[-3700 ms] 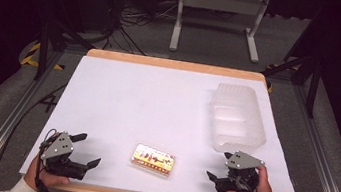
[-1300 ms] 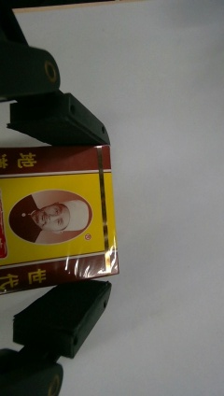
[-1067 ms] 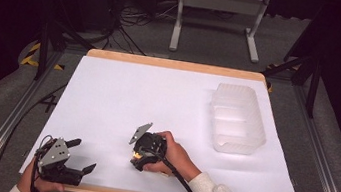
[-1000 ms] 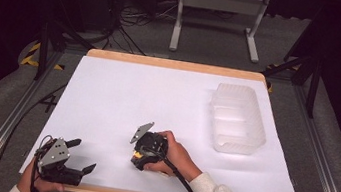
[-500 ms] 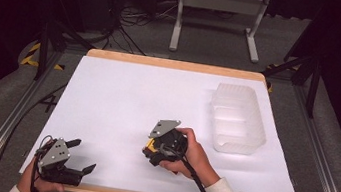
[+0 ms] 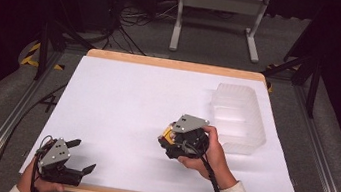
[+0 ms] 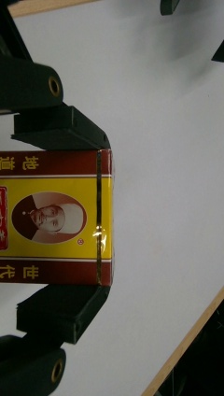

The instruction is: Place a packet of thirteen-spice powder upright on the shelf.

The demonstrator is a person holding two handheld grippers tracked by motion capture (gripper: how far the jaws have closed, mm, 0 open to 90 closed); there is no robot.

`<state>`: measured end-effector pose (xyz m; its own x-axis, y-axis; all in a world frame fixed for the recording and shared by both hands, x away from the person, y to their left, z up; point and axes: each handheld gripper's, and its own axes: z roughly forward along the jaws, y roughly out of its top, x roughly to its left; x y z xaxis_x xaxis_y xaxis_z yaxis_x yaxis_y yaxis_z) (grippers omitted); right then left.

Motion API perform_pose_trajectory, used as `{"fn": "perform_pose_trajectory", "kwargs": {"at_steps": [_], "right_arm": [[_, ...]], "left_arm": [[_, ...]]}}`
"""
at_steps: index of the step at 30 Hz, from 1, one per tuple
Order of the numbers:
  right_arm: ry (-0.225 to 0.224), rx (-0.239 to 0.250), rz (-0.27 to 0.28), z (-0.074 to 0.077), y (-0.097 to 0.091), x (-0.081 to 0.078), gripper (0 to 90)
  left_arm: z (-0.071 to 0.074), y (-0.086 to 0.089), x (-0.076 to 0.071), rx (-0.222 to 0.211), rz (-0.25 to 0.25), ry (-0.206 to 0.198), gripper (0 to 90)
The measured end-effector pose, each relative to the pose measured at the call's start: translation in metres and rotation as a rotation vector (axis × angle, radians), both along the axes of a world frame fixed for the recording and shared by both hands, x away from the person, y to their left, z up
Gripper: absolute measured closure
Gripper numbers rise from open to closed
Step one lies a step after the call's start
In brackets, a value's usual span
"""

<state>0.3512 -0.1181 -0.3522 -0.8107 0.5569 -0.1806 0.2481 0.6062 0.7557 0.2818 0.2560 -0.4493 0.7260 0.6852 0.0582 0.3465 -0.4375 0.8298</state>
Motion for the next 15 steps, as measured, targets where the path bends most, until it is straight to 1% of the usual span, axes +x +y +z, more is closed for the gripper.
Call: {"fn": "perform_pose_trajectory", "kwargs": {"at_steps": [2,4,6,11,15], "right_arm": [[-0.012,0.013,-0.016,0.001,-0.002,0.002,33.0],[-0.014,0.022,-0.028,0.002,-0.004,0.004,33.0],[-0.032,0.029,-0.046,0.004,-0.007,0.008,33.0],[-0.067,0.058,-0.112,0.012,-0.016,0.019,32.9],[-0.102,0.062,-0.171,0.018,-0.026,0.028,32.9]], "left_arm": [[0.0,0.0,0.0,0.0,0.0,0.001,7.2],[0.0,0.0,0.0,-0.002,0.0,0.002,7.3],[0.0,0.0,0.0,-0.001,-0.001,0.003,7.2],[0.0,0.001,0.0,-0.006,-0.003,-0.002,7.3],[0.0,0.002,0.0,-0.006,-0.001,0.0,7.3]]}}
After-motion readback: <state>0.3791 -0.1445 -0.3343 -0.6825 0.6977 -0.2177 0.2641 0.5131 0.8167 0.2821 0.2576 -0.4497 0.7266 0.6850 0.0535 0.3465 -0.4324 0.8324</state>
